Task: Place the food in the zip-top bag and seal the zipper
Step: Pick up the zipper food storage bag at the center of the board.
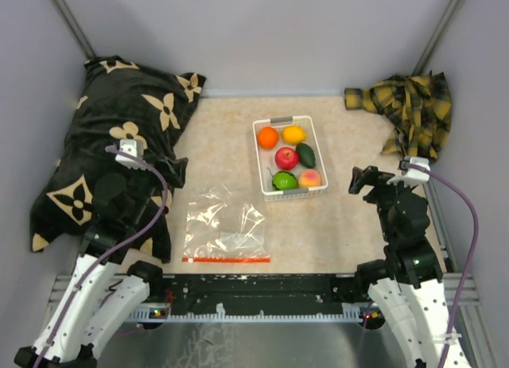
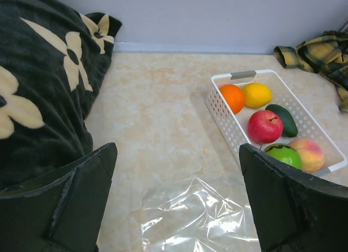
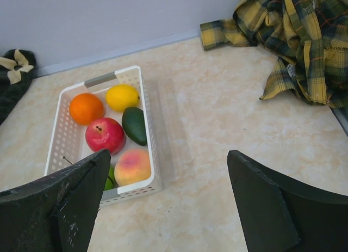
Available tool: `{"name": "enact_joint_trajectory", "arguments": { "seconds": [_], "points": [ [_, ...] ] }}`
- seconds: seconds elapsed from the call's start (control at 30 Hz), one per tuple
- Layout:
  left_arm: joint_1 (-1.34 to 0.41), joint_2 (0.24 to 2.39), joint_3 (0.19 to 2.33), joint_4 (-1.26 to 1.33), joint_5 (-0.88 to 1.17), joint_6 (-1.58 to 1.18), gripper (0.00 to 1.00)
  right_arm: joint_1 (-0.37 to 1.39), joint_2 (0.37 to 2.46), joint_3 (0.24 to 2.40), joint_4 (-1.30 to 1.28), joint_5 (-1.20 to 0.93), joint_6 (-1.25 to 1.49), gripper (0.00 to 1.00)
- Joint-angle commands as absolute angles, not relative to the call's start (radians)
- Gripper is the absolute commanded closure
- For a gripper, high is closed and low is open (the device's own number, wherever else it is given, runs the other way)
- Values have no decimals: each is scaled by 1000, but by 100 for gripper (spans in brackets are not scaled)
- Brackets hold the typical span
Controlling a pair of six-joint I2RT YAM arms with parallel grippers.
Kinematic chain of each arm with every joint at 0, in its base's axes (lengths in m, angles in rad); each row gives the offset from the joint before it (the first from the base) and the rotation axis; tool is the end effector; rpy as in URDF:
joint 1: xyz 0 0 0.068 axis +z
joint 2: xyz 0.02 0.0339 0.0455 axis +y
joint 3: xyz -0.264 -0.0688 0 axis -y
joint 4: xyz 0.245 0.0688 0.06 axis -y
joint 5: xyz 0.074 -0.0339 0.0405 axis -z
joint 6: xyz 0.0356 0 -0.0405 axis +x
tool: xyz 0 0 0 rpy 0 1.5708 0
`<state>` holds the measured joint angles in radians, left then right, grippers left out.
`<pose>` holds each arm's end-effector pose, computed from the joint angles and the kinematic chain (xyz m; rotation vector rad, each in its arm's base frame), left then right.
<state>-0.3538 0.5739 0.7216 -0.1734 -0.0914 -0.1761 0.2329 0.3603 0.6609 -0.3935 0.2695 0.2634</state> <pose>0.1336 -0.0459 0.3494 0.0712 1.6051 -0.3388 0.0966 0.0132 0.3264 0.2290 1.6467 0.1524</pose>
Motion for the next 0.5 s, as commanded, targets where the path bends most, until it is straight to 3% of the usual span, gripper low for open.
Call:
{"name": "enact_joint_trajectory", "arguments": {
  "seconds": [0.0,0.23,0.47],
  "points": [
    [-358,622,805,-264,-81,-223,0,236,364,671,-377,216,245,10],
    [-359,727,860,-421,-60,-355,0,235,424,680,-395,103,239,10],
    [-365,820,802,-478,170,-408,1,236,464,678,-404,26,230,10]
  ]
}}
